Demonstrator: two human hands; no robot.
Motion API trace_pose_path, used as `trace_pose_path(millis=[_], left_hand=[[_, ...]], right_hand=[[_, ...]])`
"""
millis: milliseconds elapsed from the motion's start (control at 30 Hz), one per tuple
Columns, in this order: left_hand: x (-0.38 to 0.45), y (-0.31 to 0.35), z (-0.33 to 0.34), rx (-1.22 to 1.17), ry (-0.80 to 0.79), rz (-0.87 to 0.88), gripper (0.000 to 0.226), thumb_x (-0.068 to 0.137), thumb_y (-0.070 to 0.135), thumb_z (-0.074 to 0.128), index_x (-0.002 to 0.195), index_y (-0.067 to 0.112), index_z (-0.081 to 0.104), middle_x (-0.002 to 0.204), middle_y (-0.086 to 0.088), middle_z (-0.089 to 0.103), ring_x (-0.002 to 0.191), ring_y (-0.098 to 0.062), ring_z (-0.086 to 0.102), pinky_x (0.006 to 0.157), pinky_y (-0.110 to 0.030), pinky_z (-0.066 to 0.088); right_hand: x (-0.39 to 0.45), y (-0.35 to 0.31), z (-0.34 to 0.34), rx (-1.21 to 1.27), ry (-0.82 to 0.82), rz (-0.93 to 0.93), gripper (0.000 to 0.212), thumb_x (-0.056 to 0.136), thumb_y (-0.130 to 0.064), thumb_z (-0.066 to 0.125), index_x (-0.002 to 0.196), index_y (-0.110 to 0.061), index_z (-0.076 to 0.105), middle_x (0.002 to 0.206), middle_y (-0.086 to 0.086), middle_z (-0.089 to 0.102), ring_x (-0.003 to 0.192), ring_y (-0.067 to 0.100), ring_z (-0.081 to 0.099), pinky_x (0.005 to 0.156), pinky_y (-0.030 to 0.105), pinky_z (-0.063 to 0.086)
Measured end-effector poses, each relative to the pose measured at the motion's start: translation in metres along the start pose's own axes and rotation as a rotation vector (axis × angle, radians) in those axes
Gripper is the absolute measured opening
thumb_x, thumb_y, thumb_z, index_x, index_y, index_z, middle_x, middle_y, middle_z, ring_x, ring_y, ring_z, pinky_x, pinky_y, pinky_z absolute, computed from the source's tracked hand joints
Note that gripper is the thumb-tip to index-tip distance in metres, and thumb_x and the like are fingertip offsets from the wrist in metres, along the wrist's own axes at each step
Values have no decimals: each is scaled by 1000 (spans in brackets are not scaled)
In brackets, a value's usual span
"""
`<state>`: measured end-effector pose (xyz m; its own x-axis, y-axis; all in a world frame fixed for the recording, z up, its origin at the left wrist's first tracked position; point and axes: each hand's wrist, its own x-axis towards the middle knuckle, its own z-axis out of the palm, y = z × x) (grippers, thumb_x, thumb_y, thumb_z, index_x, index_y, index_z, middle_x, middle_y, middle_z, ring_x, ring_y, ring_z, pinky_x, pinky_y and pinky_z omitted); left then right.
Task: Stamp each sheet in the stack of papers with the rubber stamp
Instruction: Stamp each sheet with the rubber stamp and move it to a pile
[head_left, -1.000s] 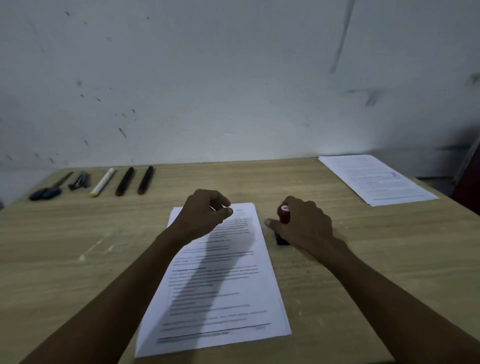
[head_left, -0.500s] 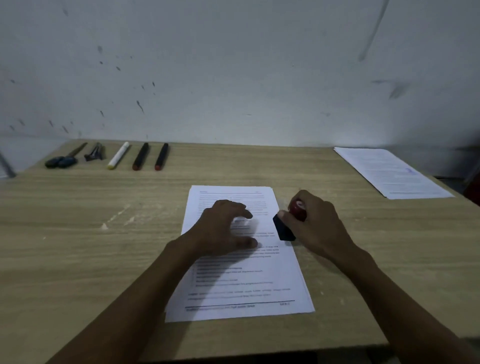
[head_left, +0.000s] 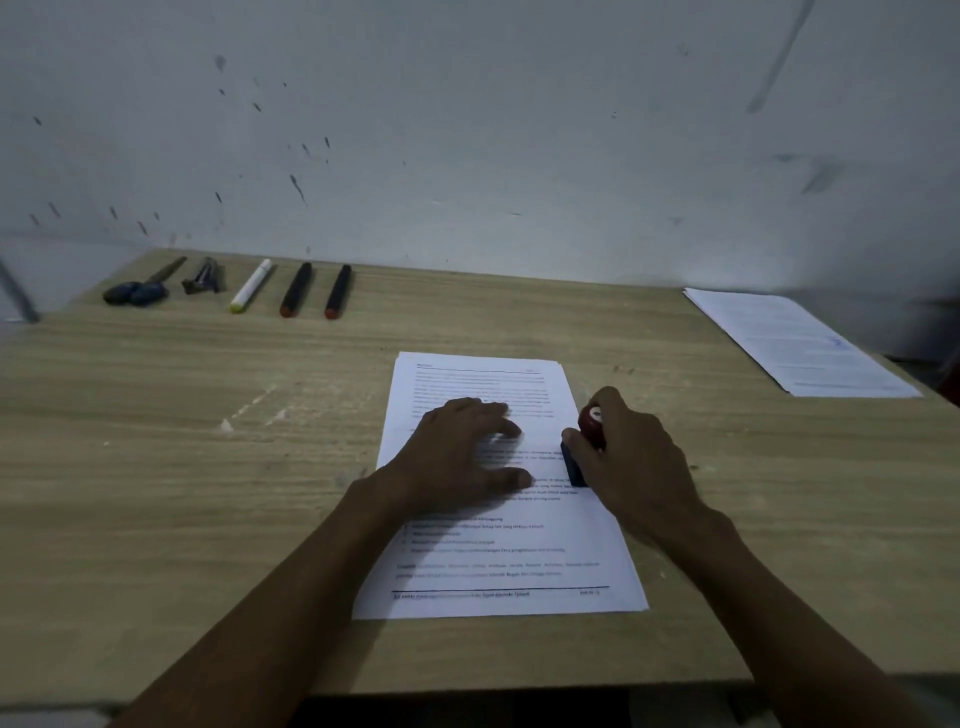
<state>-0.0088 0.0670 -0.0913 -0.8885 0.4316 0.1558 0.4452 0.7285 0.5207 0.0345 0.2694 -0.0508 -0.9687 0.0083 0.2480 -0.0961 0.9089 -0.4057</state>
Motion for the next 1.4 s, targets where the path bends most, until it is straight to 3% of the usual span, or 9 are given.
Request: trace_pose_path(millis=[433, 700, 867, 1167, 1300, 1400], left_hand=[[-1, -2, 0, -21, 11, 6, 81, 58, 81, 48, 124, 36, 58, 147, 13, 44, 139, -10, 30, 116, -39, 23], [0, 1, -2, 0, -4, -3, 64, 71, 65, 69, 125, 34, 58, 147, 12, 43, 139, -11, 31, 116, -37, 23], [4, 2, -5, 7, -59, -28, 62, 72, 63, 70, 125, 35, 57, 147, 12, 43, 136, -10, 33, 114, -38, 26], [7, 16, -11, 50, -116, -70, 66, 71, 61, 73, 126, 28, 58, 146, 8, 44, 136, -14, 36, 113, -40, 30], [7, 21, -16, 33, -82, -51, 65, 72, 57, 74, 127, 27, 58, 146, 7, 44, 137, -12, 35, 113, -34, 28], [10, 27, -16, 7, -14, -31, 58, 75, 51, 74, 125, 24, 59, 141, 7, 51, 132, -12, 41, 108, -30, 32]], right_hand=[[3, 2, 7, -91, -34, -15, 22, 97, -38, 50, 103, -22, 38, 89, 0, 60, 76, 20, 57, 64, 34, 44], [4, 4, 10, -126, -50, 3, 21, 96, -39, 47, 100, -23, 34, 89, 2, 59, 73, 21, 54, 66, 34, 39], [4, 6, 11, -120, -43, 3, 22, 95, -41, 47, 103, -23, 38, 90, 0, 60, 74, 19, 59, 69, 37, 49], [4, 5, 0, -36, -67, 50, 29, 93, -45, 53, 105, -21, 44, 95, 0, 61, 86, 23, 60, 73, 37, 48], [15, 19, -15, 204, 58, 167, 27, 85, -46, 63, 89, -22, 51, 91, 1, 62, 86, 24, 60, 76, 39, 50], [26, 37, -26, 221, 149, 224, 27, 83, -47, 64, 89, -23, 53, 94, 3, 63, 89, 26, 60, 79, 40, 50]])
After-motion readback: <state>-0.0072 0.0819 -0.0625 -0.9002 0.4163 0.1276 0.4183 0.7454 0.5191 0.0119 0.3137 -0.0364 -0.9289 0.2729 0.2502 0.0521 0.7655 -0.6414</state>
